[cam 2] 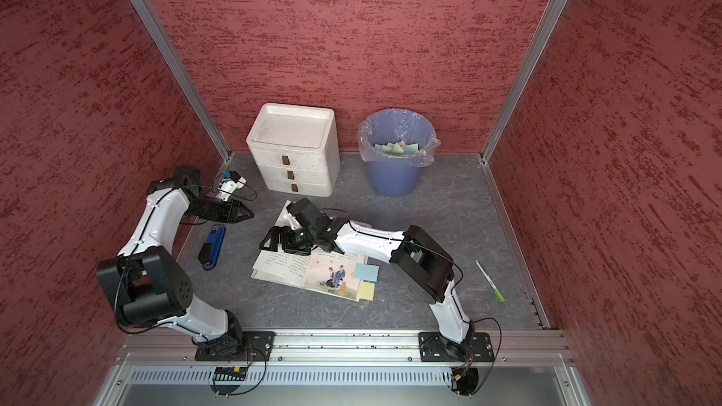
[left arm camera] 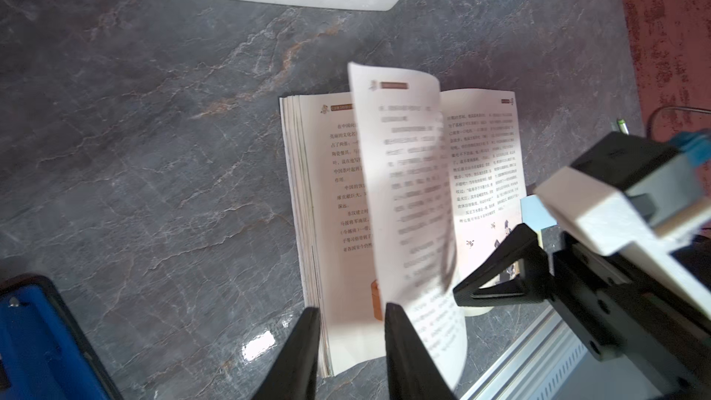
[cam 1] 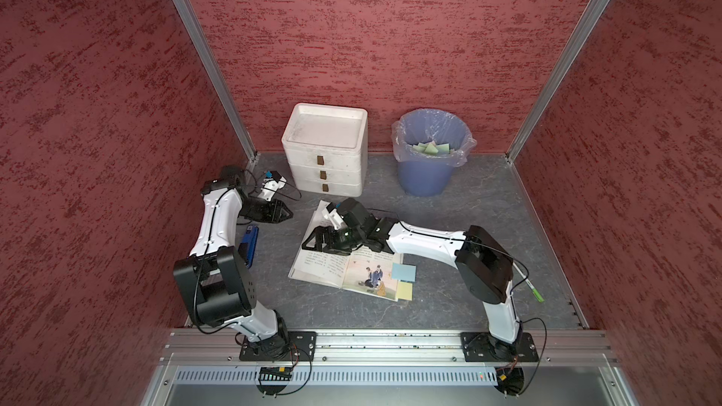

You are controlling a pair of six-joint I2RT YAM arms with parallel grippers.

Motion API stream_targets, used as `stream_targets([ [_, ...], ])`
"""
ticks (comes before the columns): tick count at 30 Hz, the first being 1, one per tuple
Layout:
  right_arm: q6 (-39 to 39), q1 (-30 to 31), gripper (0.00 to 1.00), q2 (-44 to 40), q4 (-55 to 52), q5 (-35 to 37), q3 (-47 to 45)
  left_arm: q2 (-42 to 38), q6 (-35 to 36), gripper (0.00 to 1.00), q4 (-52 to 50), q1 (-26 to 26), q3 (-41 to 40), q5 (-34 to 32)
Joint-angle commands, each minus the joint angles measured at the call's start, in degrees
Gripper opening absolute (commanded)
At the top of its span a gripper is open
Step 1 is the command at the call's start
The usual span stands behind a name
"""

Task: Peel off the used sticky note
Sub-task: Turn the page of the book at the center of the board, then tear off the note from the book.

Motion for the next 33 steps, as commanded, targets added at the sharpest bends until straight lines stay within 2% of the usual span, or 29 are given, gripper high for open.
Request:
stream_targets([
  [1, -5.0, -0.1, 0.98, -5.7, -4.4, 2.2, 0.0, -0.7, 0.4, 0.32, -3.4, -2.0, 2.2, 1.9],
  [5, -5.7, -3.7, 0.99, -17.0, -7.8, 7.1, -11.5, -0.9, -1.5, 0.32, -2.5, -8.7, 2.8, 0.9],
  [9, -5.7, -9.4, 0.98, -30.1, -12.1, 11.9, -26.5, 0.3, -3.9, 0.32, -0.9, -18.7, 3.8, -1.2],
  [13, -4.2, -15.1, 0.97, -43.1, -16.1, 14.6, -40.3, 4.2, -5.7, 0.32, 0.9, -29.1, 5.1, -3.5],
  [16, -3.5, -17.3, 0.96, -48.2, -17.6, 15.4, -46.5, 7.9, -6.2, 0.32, 1.8, -35.2, 6.5, -4.4],
  [19, -2.9, -18.3, 0.93, -49.3, -16.2, 14.6, -50.7, 11.8, -6.4, 0.32, 3.0, -40.4, 8.2, -4.4],
  [23, -2.1, -18.6, 0.88, -46.3, -10.8, 11.9, -53.2, 16.8, -5.7, 0.32, 3.7, -46.0, 10.6, -6.6],
  [30, 0.6, -18.9, 0.76, -39.6, -1.7, 9.9, -54.5, 24.4, -5.5, 0.32, 3.8, -50.0, 15.7, -7.3],
  [33, 2.2, -19.5, 0.74, -37.6, 3.8, 9.1, -55.9, 26.8, -5.4, 0.32, 3.5, -51.3, 17.9, -7.8],
])
